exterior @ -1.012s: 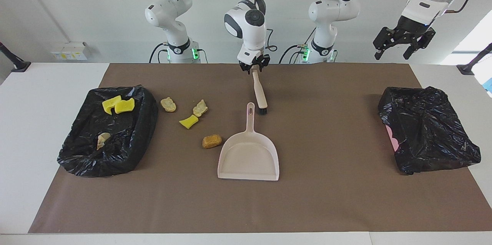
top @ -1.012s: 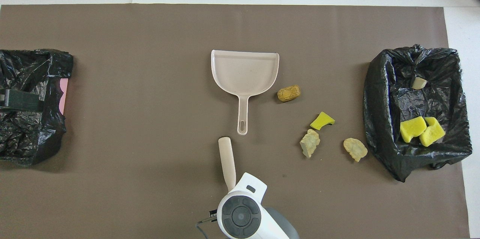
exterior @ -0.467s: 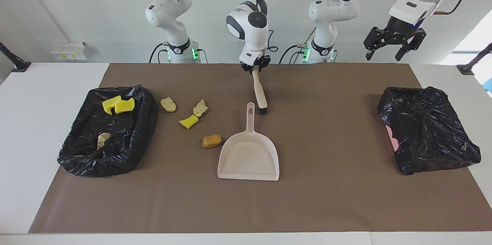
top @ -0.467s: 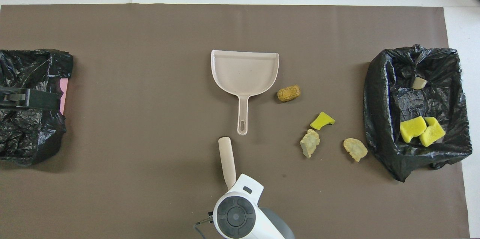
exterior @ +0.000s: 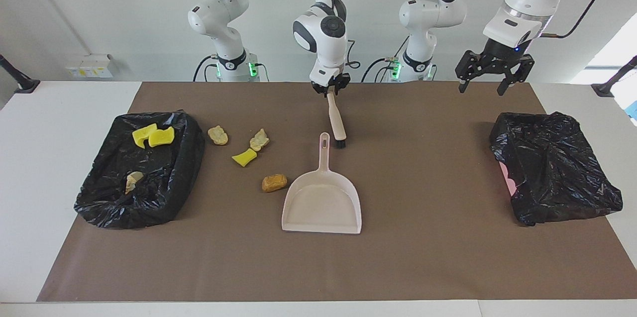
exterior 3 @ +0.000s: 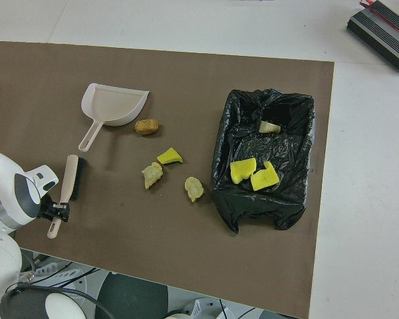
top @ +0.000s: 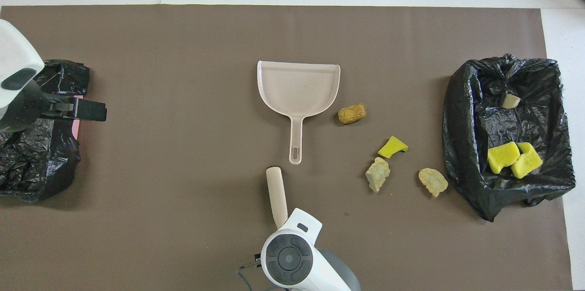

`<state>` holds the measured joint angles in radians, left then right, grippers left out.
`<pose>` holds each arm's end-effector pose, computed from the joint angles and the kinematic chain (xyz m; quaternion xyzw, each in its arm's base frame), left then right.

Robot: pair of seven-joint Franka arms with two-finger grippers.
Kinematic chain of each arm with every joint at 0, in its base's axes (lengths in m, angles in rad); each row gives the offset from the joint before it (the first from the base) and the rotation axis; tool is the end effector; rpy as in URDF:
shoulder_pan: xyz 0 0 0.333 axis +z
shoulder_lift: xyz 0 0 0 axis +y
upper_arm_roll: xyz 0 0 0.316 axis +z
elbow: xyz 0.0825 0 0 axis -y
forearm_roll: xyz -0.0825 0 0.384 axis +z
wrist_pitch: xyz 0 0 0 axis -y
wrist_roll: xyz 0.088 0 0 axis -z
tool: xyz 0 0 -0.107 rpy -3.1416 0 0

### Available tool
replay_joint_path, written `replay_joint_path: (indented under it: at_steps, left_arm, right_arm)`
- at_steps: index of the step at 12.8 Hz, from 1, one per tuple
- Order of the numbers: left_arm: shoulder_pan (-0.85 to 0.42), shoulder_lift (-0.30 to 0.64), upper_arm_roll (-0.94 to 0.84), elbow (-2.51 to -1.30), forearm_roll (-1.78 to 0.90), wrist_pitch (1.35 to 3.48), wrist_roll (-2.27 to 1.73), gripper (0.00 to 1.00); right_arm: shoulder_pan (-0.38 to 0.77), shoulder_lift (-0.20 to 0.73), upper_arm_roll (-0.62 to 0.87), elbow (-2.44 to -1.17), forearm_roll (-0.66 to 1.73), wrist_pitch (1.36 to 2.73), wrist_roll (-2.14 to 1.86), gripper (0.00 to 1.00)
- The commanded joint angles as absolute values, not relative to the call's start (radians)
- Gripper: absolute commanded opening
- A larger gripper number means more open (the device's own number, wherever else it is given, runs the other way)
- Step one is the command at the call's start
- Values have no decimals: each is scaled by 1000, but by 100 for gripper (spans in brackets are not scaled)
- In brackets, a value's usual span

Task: Sweep and dump trash in bin

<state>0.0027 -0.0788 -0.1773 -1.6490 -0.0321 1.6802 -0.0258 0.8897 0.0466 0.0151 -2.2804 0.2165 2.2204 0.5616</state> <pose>0.5315 -0.1009 0.6399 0.9958 -0.0734 0.0532 0.0145 0.3095 0.4050 0.3261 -0.9900 -0.1007 0.0948 0.0260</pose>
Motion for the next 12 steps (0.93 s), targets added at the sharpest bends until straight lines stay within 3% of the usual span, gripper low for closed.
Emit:
replay_joint_path:
  at_steps: [1,2,3,4,5,9,12]
  left_arm:
    - [-34,-66,-166,-1664,-52,1748,-37,100]
    - [-49,-57,-166,-1664,-52,1761,-46,100]
    - [-61,-46,-166,-1666,-52,1763,-55,100]
    - [-69,-45,-166,-1666,-52,1764,-57,100]
    - [-69,-44,-166,-1666,-52,1764,-55,100]
    - [-69,-44,-166,-1664,-52,1772,-57,100]
    - [-113,-12,-166,-1664,-66,1839,-113,100]
  right_arm:
    - [865,46,15,-2252,207,2180,581,41]
    - [856,45,15,-2243,207,2157,575,40]
    - [856,40,15,-2238,207,2146,574,29]
    - [856,37,15,-2240,207,2146,574,8]
    - [856,37,17,-2240,207,2146,577,0]
    - [842,31,14,-2238,209,2132,581,0]
    - [777,-60,8,-2224,207,1998,583,0]
